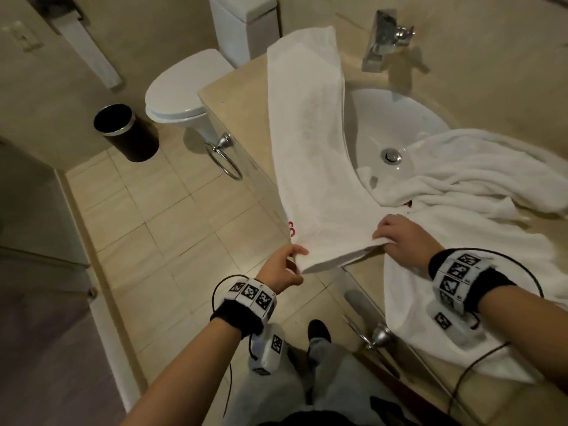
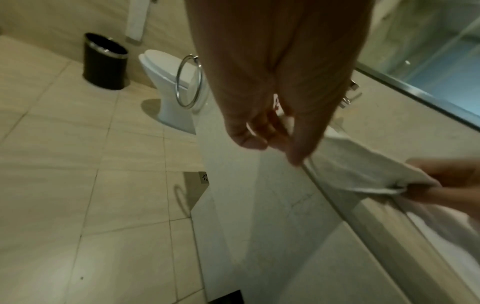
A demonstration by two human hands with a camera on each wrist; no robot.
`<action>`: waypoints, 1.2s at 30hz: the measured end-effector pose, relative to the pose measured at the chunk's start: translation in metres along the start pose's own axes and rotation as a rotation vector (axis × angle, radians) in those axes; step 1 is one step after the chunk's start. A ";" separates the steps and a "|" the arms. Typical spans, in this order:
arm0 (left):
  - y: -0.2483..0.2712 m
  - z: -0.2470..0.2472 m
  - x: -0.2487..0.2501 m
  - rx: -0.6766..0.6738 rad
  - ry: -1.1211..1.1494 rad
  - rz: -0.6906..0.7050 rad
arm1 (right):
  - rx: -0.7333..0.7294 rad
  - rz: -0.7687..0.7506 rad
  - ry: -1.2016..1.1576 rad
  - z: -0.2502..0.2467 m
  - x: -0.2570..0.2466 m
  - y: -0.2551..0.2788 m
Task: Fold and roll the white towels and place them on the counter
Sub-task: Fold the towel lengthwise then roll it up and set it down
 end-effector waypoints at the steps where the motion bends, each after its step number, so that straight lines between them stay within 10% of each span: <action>1: 0.001 -0.004 0.002 0.068 -0.027 0.021 | -0.004 0.035 0.001 0.001 0.002 0.003; 9: 0.001 -0.018 0.010 0.258 0.096 0.016 | -0.001 0.289 -0.138 -0.007 0.005 0.004; 15: -0.012 -0.020 -0.011 0.288 0.306 -0.248 | 0.043 0.448 -0.364 -0.010 0.019 -0.002; 20: -0.018 -0.026 -0.004 0.388 0.370 -0.341 | -0.114 0.490 -0.057 -0.008 0.013 -0.022; 28: -0.021 -0.027 0.014 0.477 0.099 -0.330 | -0.336 -0.241 0.697 0.012 -0.025 -0.023; 36: -0.026 -0.025 0.030 0.414 0.102 -0.065 | -0.299 -0.323 0.524 0.012 -0.030 -0.001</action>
Point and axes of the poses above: each hand's wrist, its own y-axis away from the middle knuckle, its own z-axis out of the palm, x = y × z, the point moved 8 cm from there along -y, towards the middle knuckle, and after that the axes turned 10 degrees about -z, right-handed, at the moved point
